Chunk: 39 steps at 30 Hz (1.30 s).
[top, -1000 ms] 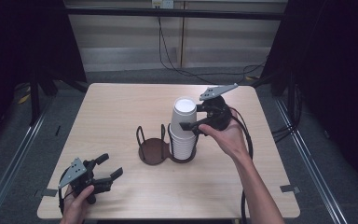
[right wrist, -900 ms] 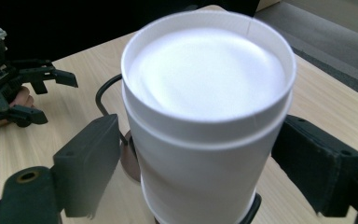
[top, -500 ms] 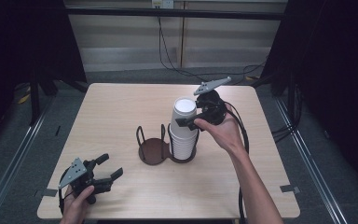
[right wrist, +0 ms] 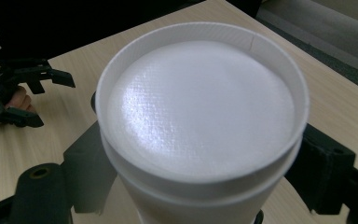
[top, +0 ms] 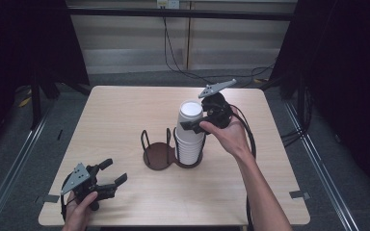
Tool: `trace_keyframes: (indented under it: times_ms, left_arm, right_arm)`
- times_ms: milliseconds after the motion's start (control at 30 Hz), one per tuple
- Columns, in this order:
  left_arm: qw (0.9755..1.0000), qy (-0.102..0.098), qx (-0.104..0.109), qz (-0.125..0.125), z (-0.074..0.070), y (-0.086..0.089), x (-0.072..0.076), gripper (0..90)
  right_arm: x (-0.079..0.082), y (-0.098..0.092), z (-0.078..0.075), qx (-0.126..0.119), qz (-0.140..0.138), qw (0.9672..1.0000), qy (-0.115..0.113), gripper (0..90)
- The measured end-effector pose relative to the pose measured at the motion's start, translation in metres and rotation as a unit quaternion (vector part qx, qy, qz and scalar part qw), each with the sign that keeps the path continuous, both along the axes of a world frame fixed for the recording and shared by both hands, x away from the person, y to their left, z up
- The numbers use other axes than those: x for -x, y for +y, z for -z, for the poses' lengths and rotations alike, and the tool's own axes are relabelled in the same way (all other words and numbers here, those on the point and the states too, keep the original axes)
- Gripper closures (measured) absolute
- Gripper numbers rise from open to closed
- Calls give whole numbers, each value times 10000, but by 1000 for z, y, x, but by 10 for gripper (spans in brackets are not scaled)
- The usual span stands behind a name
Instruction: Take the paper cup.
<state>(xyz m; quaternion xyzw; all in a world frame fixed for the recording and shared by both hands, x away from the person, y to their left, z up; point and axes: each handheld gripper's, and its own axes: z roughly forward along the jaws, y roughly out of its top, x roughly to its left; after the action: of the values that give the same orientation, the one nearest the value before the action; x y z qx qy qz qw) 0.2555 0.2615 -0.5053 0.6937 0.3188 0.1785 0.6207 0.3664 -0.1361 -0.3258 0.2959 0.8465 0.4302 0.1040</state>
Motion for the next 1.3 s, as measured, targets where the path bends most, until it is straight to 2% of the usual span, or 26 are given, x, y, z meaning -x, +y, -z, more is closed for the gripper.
trace_keyframes:
  times_ms: [267, 633, 967, 1300]
  left_arm:
    - [10000, 19, 9, 6, 0, 0, 0, 162]
    - [10000, 23, 6, 16, 0, 0, 0, 163]
    - [10000, 7, 3, 20, 0, 0, 0, 163]
    - [10000, 28, 16, 8, 0, 0, 0, 163]
  right_arm:
    - [0, 0, -1, 6, 3, 10000, 1, 197]
    - [0, -3, -4, -107, -16, 9999, -31, 203]
    - [2, -4, -16, -188, -44, 9998, -105, 208]
    - [2, -10, -21, -347, -23, 9993, -143, 212]
